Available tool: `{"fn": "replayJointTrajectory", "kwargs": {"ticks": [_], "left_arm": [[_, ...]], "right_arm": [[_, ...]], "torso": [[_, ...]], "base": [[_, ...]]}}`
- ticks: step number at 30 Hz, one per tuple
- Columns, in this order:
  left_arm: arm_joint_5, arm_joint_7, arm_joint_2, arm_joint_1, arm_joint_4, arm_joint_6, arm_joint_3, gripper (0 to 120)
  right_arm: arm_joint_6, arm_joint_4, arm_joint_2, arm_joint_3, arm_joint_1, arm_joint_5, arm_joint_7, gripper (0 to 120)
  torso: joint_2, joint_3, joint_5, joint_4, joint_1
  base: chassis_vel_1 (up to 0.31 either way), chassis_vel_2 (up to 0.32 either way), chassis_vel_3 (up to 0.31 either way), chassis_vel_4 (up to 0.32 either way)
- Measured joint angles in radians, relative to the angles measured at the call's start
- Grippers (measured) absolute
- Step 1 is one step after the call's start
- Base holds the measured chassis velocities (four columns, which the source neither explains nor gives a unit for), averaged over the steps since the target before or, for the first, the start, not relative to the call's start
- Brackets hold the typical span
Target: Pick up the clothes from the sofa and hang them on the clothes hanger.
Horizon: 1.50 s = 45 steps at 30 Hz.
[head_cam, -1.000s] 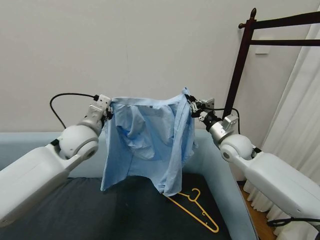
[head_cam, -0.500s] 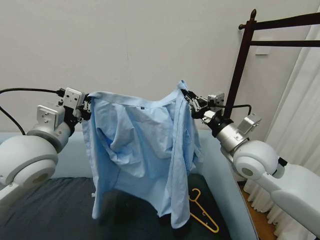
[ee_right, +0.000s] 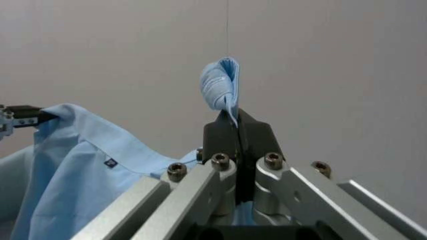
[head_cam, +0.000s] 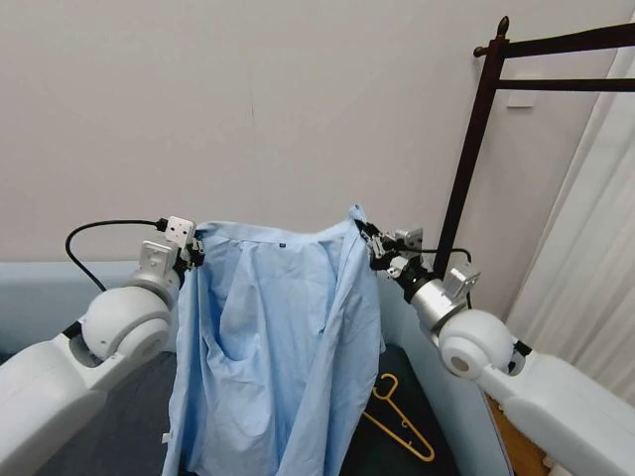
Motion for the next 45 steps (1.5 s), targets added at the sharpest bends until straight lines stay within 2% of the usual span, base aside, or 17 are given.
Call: {"fn": "replayJointTrajectory", "kwargs": {"ticks": [2, 3, 6, 12, 16, 21, 27, 28, 30, 34, 38, 39, 42, 43, 45], "left_arm": [[0.034, 0.006, -0.020, 0.020, 0.019, -0.008, 0.005, 0], [0.098, 0.019, -0.052, 0.049, 0.056, -0.023, 0.009, 0], [0.183, 0.033, -0.101, 0.104, 0.130, -0.051, 0.010, 0], [0.266, 0.046, -0.146, 0.169, 0.204, -0.090, 0.009, 0], [0.358, 0.064, -0.211, 0.239, 0.274, -0.123, -0.001, 0], [0.398, 0.072, -0.238, 0.281, 0.310, -0.145, -0.015, 0], [0.401, 0.074, -0.255, 0.289, 0.323, -0.157, -0.018, 0], [0.401, 0.075, -0.255, 0.288, 0.323, -0.158, -0.017, 0], [0.398, 0.080, -0.253, 0.284, 0.319, -0.164, -0.012, 0], [0.396, 0.082, -0.252, 0.284, 0.316, -0.165, -0.010, 0], [0.395, 0.082, -0.250, 0.283, 0.316, -0.168, -0.009, 0], [0.395, 0.082, -0.250, 0.283, 0.316, -0.168, -0.009, 0], [0.395, 0.082, -0.250, 0.289, 0.317, -0.177, -0.012, 0], [0.395, 0.082, -0.250, 0.289, 0.317, -0.177, -0.012, 0], [0.395, 0.084, -0.246, 0.298, 0.317, -0.186, -0.012, 0]], "right_arm": [[0.017, -0.022, 0.012, 0.002, -0.030, -0.021, -0.020, 0], [0.041, -0.065, 0.031, 0.000, -0.071, -0.045, -0.051, 0], [0.109, -0.185, 0.082, -0.014, -0.124, -0.123, -0.124, 0], [0.185, -0.336, 0.149, -0.051, -0.143, -0.170, -0.225, 0], [0.246, -0.467, 0.218, -0.073, -0.153, -0.177, -0.336, 0], [0.281, -0.591, 0.253, -0.077, -0.157, -0.198, -0.398, 0], [0.296, -0.689, 0.292, -0.068, -0.150, -0.240, -0.398, 0], [0.297, -0.703, 0.296, -0.064, -0.148, -0.246, -0.394, 2], [0.298, -0.739, 0.300, -0.054, -0.146, -0.273, -0.373, 14], [0.290, -0.742, 0.281, -0.030, -0.161, -0.292, -0.366, 25], [0.260, -0.653, 0.187, 0.002, -0.239, -0.288, -0.392, 42], [0.260, -0.653, 0.187, 0.002, -0.239, -0.288, -0.392, 42], [0.214, -0.578, 0.135, 0.066, -0.323, -0.268, -0.381, 57], [0.214, -0.578, 0.135, 0.066, -0.323, -0.268, -0.381, 57], [0.140, -0.531, 0.113, 0.104, -0.361, -0.255, -0.333, 66]], "torso": [[0.000, 0.000, -0.0002, 0.0000, 0.000], [0.000, 0.000, -0.0001, 0.0000, 0.000], [0.000, 0.000, -0.0002, -0.0002, 0.000], [0.000, 0.000, -0.0002, 0.0002, 0.000], [0.000, 0.000, -0.0005, 0.0003, 0.000], [0.000, 0.000, -0.0003, 0.0002, 0.000], [0.000, 0.000, -0.0001, 0.0001, 0.000], [0.000, 0.000, -0.0002, 0.0001, 0.000], [0.000, 0.000, -0.0001, 0.0001, 0.000], [0.000, 0.000, 0.0001, 0.0003, 0.000], [0.000, 0.000, 0.0000, -0.0001, 0.000], [0.000, 0.000, 0.0000, -0.0001, 0.000], [0.000, 0.000, 0.0001, -0.0006, 0.000], [0.000, 0.000, 0.0001, -0.0006, 0.000], [0.000, 0.000, 0.0000, -0.0003, 0.000]], "base": [[0.000, 0.000, 0.000, 0.000], [0.000, 0.000, 0.000, 0.000], [0.000, 0.000, 0.000, 0.000], [0.000, 0.000, 0.000, 0.000], [0.000, 0.000, 0.000, 0.000], [0.000, 0.000, 0.000, 0.000], [0.000, 0.000, 0.000, 0.000], [0.000, 0.000, 0.000, 0.000], [0.000, 0.000, 0.000, 0.000], [0.000, 0.000, 0.000, 0.000], [0.000, 0.000, 0.000, 0.000], [0.000, 0.000, 0.000, 0.000], [0.000, 0.000, 0.000, 0.000], [0.000, 0.000, 0.000, 0.000], [0.000, 0.000, 0.000, 0.000]]}}
